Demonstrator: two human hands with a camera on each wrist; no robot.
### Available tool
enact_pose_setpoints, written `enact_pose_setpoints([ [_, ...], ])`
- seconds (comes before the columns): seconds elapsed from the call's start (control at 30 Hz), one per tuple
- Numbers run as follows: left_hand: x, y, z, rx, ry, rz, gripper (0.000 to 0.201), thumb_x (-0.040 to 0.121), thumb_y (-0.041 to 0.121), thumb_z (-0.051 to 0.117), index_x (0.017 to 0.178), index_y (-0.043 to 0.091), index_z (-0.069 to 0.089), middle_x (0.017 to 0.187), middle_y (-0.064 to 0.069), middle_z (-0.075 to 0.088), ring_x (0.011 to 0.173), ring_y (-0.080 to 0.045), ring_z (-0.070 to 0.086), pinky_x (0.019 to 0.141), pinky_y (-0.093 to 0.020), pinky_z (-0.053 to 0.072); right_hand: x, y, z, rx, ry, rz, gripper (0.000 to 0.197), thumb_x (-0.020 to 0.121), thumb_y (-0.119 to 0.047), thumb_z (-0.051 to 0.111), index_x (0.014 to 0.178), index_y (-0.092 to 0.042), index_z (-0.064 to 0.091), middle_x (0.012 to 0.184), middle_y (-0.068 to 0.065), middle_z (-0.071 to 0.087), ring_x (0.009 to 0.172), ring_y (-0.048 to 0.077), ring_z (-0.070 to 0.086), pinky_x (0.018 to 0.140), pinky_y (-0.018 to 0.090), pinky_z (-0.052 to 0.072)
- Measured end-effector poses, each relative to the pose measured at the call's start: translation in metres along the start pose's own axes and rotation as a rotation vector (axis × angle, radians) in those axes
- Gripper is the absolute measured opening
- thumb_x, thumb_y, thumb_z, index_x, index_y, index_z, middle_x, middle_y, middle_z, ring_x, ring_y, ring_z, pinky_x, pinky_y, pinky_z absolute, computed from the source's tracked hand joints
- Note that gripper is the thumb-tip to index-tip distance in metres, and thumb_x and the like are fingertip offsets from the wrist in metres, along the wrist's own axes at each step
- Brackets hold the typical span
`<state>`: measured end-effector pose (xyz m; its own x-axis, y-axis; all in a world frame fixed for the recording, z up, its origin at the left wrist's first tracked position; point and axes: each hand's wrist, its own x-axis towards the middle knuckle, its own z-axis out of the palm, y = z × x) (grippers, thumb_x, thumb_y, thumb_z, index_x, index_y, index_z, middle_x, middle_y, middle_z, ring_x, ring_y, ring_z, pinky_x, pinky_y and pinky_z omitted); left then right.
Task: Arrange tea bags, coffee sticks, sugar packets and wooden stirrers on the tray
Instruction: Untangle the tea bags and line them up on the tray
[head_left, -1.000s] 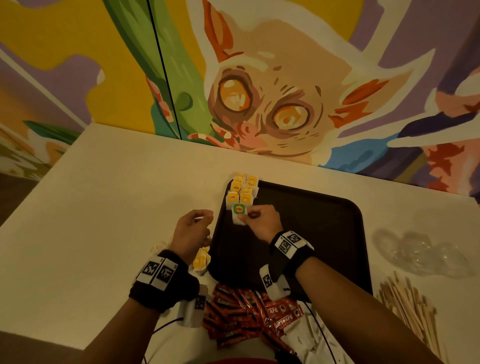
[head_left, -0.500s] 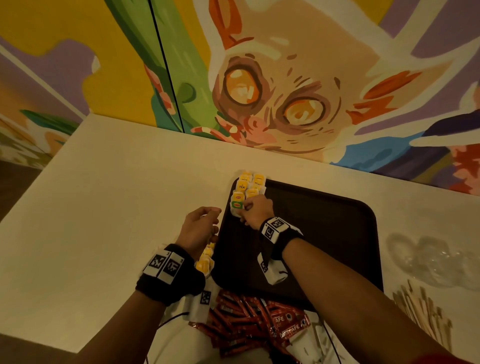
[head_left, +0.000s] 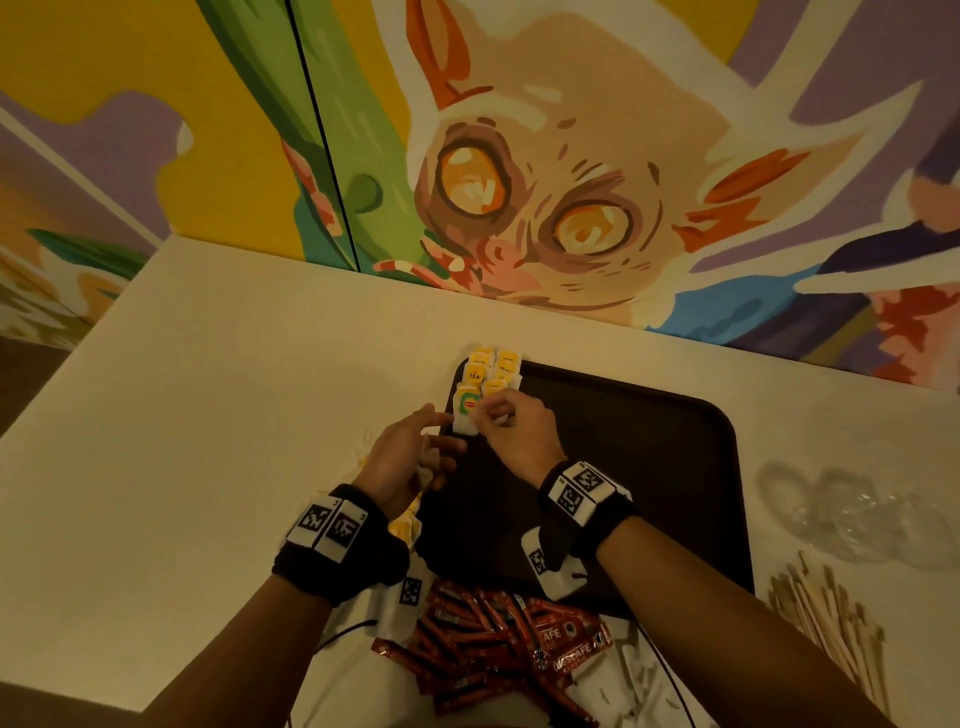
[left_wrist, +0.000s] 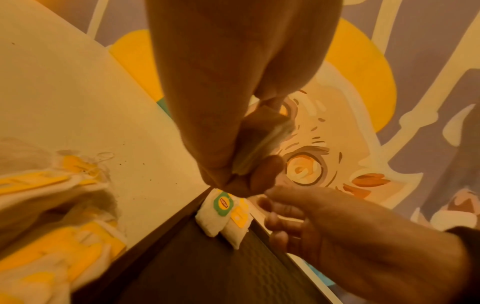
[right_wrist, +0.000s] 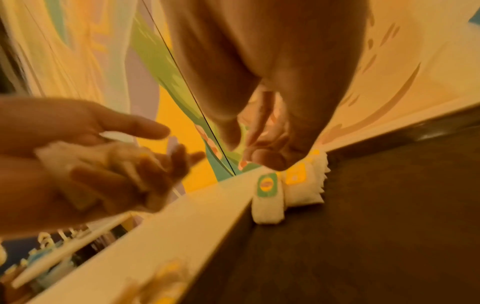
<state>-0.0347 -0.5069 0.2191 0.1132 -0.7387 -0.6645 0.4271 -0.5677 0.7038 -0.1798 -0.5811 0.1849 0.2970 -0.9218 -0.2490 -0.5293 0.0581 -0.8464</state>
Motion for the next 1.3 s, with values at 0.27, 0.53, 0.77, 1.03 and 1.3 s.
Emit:
enact_pose_setpoints([
  [0.27, -0.014, 0.0, 0.012, 0.055, -0.105, -0.008, 0.05, 0.101, 0.05, 0.029, 0.117, 0.014, 0.061, 0.078, -0.01, 0.07, 0.044, -0.017, 0.053, 0.04, -0.022, 0.039, -0.049, -0.019, -0.012, 0.068, -0.353, -0.171, 0.025, 0.089, -0.025, 0.072, 0.113, -0.019, 0.07, 0.104, -0.011, 0.065, 0.072, -0.01, 0.06, 0.07, 0.014, 0.047],
  [0.53, -0.031, -0.005, 0.018, 0.185, -0.231, -0.016, 0.052, 0.1, 0.052, 0.03, 0.117, 0.013, 0.06, 0.076, -0.011, 0.066, 0.047, -0.018, 0.055, 0.038, -0.02, 0.032, -0.07, -0.01, -0.014, 0.118, -0.247, -0.199, 0.004, 0.09, -0.025, 0.07, 0.094, -0.025, 0.068, 0.084, 0.003, 0.073, 0.073, 0.027, 0.068, 0.079, 0.043, 0.057],
  [0.77, -0.035, -0.017, 0.013, 0.408, -0.174, 0.12, 0.04, 0.099, 0.048, 0.041, 0.109, 0.018, 0.065, 0.085, -0.005, 0.068, 0.06, -0.016, 0.053, 0.046, -0.021, 0.032, -0.079, 0.002, -0.026, 0.153, -0.098, -0.121, 0.003, 0.092, -0.024, 0.068, 0.091, -0.025, 0.07, 0.091, -0.008, 0.072, 0.087, 0.002, 0.066, 0.087, 0.03, 0.053],
  [1.03, -0.042, -0.022, 0.01, 0.818, -0.073, 0.606, 0.016, 0.089, 0.034, 0.064, 0.099, 0.026, 0.074, 0.095, 0.013, 0.073, 0.088, 0.005, 0.063, 0.077, -0.009, 0.047, -0.092, 0.002, -0.042, 0.194, -0.109, -0.107, 0.009, 0.092, -0.018, 0.066, 0.095, -0.025, 0.071, 0.092, -0.006, 0.072, 0.081, 0.005, 0.067, 0.067, 0.02, 0.055],
  [1.3, -0.045, -0.023, 0.014, 0.894, 0.01, 0.72, 0.016, 0.089, 0.023, 0.067, 0.101, 0.017, 0.076, 0.097, 0.01, 0.069, 0.085, 0.004, 0.059, 0.069, 0.002, 0.038, -0.094, 0.0, -0.049, 0.236, -0.072, -0.078, 0.008, 0.095, -0.018, 0.061, 0.097, -0.017, 0.069, 0.095, 0.002, 0.07, 0.084, 0.012, 0.068, 0.071, 0.024, 0.058],
])
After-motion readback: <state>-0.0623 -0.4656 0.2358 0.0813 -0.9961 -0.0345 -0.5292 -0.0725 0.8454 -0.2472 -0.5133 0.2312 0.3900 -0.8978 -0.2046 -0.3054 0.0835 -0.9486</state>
